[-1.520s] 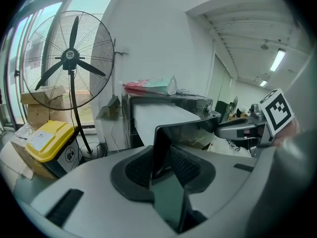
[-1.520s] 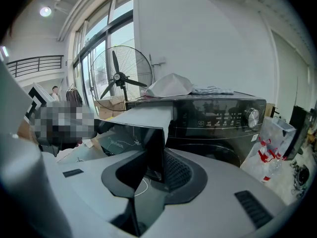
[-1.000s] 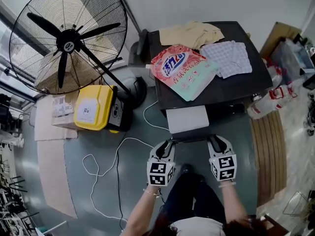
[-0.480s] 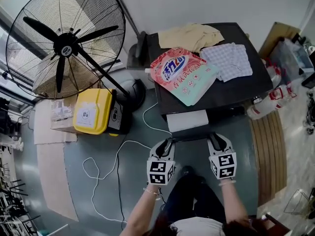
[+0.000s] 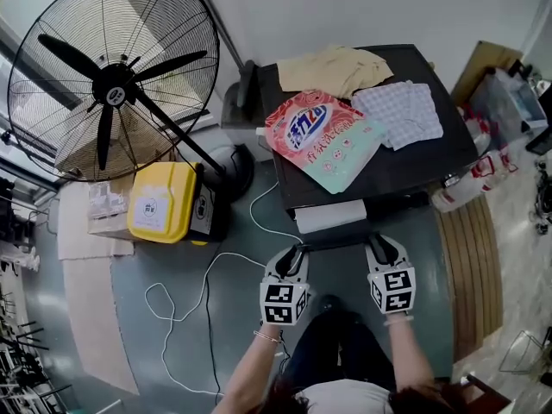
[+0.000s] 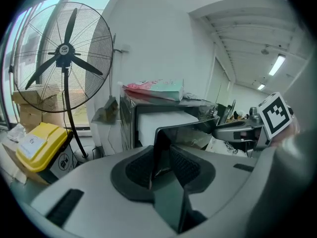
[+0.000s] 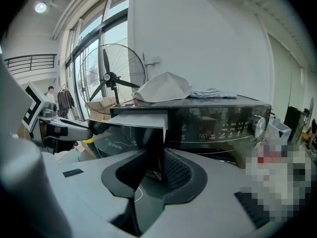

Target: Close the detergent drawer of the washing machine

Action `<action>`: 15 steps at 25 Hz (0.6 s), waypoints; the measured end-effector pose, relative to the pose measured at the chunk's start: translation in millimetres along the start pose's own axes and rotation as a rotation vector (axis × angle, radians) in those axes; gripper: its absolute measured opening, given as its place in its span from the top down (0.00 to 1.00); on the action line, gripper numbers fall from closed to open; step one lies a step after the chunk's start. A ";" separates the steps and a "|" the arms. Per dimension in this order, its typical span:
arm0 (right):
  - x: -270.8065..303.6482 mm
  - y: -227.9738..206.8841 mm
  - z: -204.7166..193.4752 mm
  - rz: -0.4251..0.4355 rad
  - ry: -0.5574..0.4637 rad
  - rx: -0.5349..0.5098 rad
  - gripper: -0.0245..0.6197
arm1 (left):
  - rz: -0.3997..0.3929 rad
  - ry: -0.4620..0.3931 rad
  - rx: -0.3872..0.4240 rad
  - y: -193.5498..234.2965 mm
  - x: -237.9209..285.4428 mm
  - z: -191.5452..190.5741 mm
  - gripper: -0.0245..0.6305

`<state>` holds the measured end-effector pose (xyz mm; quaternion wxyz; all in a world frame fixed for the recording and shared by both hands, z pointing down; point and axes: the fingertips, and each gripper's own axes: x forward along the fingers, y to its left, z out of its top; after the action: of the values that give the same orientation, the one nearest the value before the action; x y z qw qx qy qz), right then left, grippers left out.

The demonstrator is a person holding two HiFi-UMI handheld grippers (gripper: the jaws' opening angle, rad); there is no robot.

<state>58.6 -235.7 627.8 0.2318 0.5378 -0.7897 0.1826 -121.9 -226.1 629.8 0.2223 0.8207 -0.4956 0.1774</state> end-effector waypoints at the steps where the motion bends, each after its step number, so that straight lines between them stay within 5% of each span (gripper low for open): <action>1: 0.8 -0.3 0.7 -0.002 0.000 0.001 0.77 | -0.002 0.001 0.001 0.5 0.8 0.5 0.79; 15: 11.2 -3.1 7.8 0.008 0.010 0.003 0.77 | 0.012 0.016 0.001 7.6 10.2 8.2 0.79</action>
<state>56.7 -249.5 627.7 0.2343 0.5342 -0.7903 0.1875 -123.6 -241.1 629.6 0.2250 0.8162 -0.4988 0.1856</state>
